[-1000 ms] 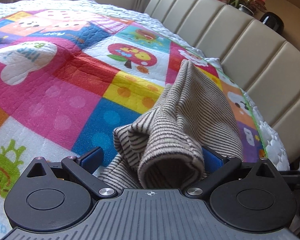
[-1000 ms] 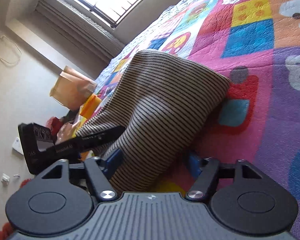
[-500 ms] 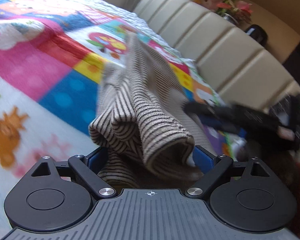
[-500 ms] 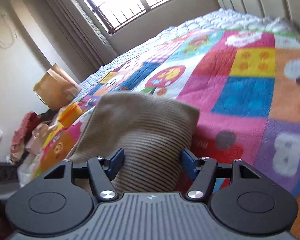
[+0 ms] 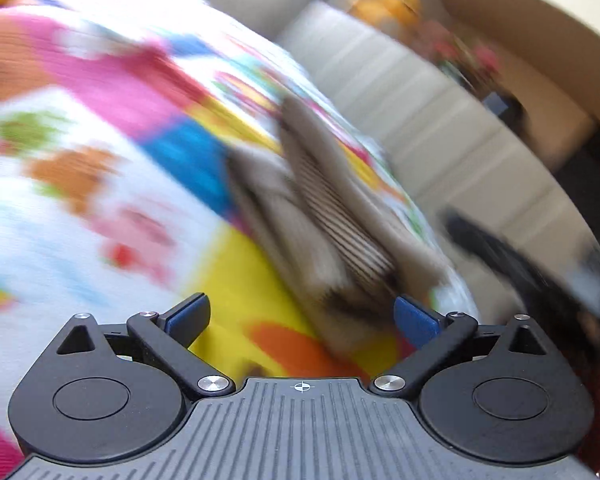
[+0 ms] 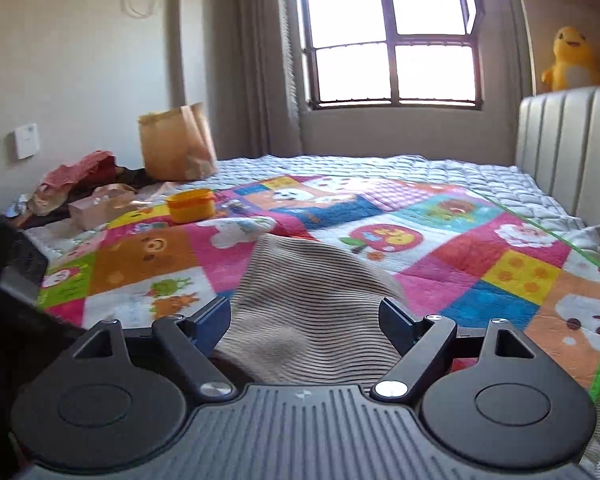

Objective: Fold clothes
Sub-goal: 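Roll the sweater bundle over with the right gripper toward the left gripper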

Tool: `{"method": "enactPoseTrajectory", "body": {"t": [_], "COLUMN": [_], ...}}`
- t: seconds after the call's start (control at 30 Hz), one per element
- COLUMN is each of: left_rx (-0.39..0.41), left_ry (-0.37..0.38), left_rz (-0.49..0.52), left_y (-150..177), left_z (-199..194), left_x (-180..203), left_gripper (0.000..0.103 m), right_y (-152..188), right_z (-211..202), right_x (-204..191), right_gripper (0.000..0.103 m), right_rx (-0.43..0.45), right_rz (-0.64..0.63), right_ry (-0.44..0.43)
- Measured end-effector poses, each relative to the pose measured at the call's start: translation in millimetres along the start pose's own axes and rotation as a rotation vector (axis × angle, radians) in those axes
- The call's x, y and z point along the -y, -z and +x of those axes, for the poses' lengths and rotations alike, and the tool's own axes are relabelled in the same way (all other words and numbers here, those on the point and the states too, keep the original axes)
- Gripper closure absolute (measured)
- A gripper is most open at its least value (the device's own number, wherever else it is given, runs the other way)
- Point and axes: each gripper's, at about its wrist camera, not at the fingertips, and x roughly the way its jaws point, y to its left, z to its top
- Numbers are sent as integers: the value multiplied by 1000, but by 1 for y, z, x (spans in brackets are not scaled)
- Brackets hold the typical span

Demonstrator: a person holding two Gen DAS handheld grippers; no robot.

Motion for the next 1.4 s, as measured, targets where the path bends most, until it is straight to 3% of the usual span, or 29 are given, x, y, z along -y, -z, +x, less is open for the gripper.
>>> {"method": "enactPoseTrajectory", "body": {"t": [0.13,0.2,0.3,0.5,0.53,0.73,0.83,1.07,1.23,1.4], "left_rx": [71,72,66,78,67,-55,-109,-109,-126,-140], "left_ry": [-60,-69,-62,143,157,71,30,50,30,-12], "left_rz": [-82,-89,-76,165,197,270,296,194,223,249], "left_y": [-7,-7,-9,-49,-55,-79,-89,-86,-87,-88], "left_z": [-11,-12,-13,-4,3,72,103,112,115,120], "left_x": [-12,-15,-13,52,60,70,70,33,38,46], "left_gripper": [2,2,2,1,1,1,1,1,1,1], "right_y": [8,14,22,38,36,22,14,2,41,58], "right_z": [9,17,28,51,46,19,6,-19,15,13], "right_x": [-25,-35,-51,-81,-76,-43,-26,15,23,16], "right_gripper": [21,35,36,32,31,26,18,18,22,21], "right_rx": [-25,-49,-86,-160,-149,-80,-46,21,-109,-74], "right_rz": [-49,-74,-110,-183,-175,-123,-97,-10,46,53], "right_ry": [-33,-36,-39,-47,-41,-6,11,59,82,115]}}
